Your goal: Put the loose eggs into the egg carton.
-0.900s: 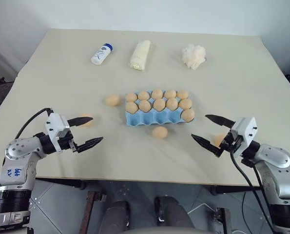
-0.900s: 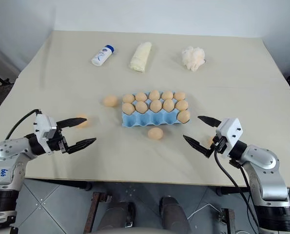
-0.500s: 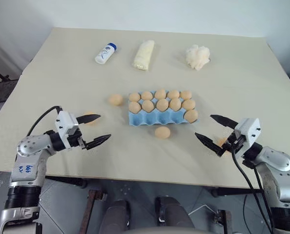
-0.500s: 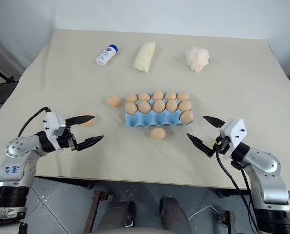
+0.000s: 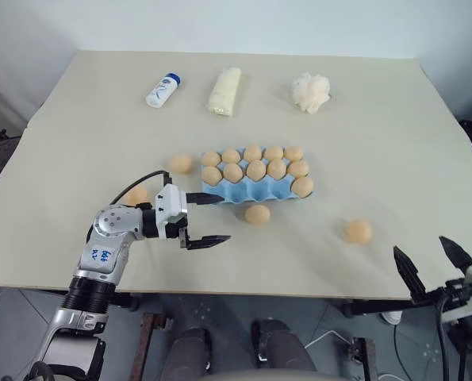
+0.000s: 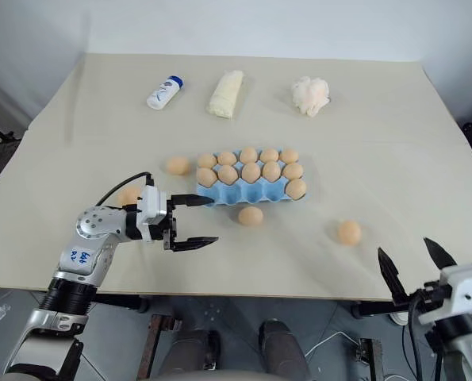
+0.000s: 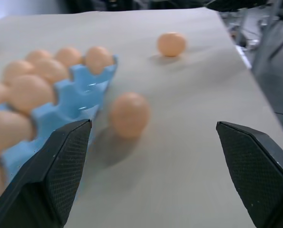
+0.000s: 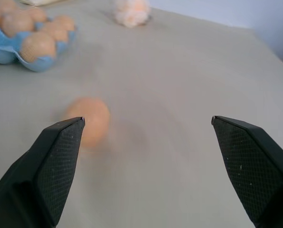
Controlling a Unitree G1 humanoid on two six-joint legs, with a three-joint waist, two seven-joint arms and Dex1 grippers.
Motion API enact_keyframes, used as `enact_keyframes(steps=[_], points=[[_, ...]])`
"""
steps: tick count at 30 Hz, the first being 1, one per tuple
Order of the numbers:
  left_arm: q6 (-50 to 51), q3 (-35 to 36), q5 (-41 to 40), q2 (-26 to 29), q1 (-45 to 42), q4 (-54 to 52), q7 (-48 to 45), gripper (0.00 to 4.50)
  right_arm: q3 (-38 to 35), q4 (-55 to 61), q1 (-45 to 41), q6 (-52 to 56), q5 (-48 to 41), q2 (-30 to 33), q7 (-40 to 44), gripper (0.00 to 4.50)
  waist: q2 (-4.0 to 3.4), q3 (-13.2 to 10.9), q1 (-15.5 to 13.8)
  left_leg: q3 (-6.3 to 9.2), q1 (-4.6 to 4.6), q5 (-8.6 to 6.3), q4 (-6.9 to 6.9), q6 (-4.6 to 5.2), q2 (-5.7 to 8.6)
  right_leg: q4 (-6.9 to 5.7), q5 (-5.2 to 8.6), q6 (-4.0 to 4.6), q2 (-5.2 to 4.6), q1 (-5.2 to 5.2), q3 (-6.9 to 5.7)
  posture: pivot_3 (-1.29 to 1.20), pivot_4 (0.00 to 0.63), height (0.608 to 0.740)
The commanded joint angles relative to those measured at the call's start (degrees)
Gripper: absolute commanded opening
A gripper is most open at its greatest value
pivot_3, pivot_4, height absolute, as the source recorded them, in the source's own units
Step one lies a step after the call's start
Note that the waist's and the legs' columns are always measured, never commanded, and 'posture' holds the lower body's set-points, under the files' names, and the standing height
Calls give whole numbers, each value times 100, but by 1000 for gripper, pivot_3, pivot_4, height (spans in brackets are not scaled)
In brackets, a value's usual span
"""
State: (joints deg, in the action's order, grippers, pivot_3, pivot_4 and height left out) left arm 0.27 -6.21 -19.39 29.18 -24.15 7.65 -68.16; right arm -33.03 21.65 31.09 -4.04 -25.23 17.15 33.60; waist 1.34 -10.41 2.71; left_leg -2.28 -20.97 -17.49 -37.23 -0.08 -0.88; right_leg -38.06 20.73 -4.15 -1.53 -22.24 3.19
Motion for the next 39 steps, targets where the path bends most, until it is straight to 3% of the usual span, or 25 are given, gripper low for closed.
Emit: enact_keyframes(steps=[1,6,12,19,26,29,35,39], points=[[66,14,-103,52,-114,-21,-202,4475,-195,-116,86,-268,2,-45,-103,4500,0,0,29,0,-1,1,-2,1,0,1,-4,-1,0,0,0,0,150,740],[170,139,-141,102,-103,-156,-146,4475,-137,-202,133,-302,-100,40,-35,4500,0,0,26,1,-2,5,-4,7,0,6,-12,-5,-3,1,1,0,150,740],[460,370,-317,258,246,-456,-78,4475,632,83,-376,255,-183,433,208,4500,0,0,51,1,-10,6,0,6,0,6,-12,-5,-2,-10,3,0,150,740],[457,526,-236,315,350,-470,104,4475,1455,-962,-1743,562,376,787,234,4500,0,0,-2,4,-14,8,-9,9,2,8,-17,-8,-5,-10,0,0,150,740],[499,563,-271,353,479,-692,250,4475,1702,-1792,-2369,468,663,897,246,4500,0,0,-95,4,-25,7,1,9,2,14,-17,-9,-4,-22,-2,0,150,740],[541,698,-304,429,630,-811,347,4500,1776,-2084,-2641,255,693,906,383,3893,0,0,-97,4,-26,6,-2,9,2,15,-18,-10,-4,-20,-2,0,150,740],[633,903,-345,457,836,-895,566,4500,2082,-1609,-3004,489,486,950,744,1939,-1,0,-74,4,-23,8,-5,10,2,6,-18,-9,-3,-20,-1,0,150,740],[631,976,-326,434,1002,-957,725,4500,2688,-1125,-3684,1072,548,893,692,1939,-1,-1,0,4,-23,8,-8,11,1,5,-19,-10,-4,-20,-1,0,150,740]])
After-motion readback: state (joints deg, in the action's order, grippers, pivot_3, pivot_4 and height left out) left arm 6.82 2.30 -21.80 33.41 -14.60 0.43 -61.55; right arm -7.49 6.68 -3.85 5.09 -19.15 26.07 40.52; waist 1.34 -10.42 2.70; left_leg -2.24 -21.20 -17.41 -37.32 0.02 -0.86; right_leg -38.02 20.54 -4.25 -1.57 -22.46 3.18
